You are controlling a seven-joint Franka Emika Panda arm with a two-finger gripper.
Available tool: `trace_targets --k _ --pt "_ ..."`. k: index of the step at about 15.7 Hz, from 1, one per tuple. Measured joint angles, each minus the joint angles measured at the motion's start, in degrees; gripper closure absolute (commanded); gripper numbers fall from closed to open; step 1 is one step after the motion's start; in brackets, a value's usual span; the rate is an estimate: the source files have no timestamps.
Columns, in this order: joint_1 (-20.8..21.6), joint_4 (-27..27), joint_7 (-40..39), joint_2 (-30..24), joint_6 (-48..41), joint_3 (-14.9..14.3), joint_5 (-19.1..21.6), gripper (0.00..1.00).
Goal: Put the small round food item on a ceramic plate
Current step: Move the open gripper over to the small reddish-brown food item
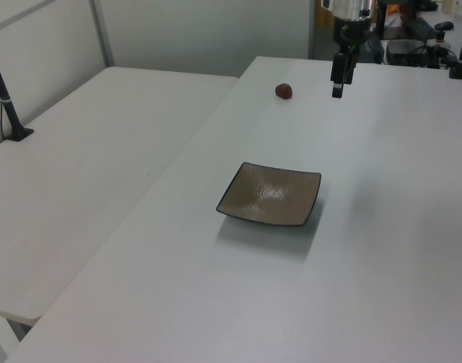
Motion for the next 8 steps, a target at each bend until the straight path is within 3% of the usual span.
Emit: trace_targets --k 8 --pt "0.01 0.0 0.02 -0.11 0.6 -0.32 0.0 0.0"
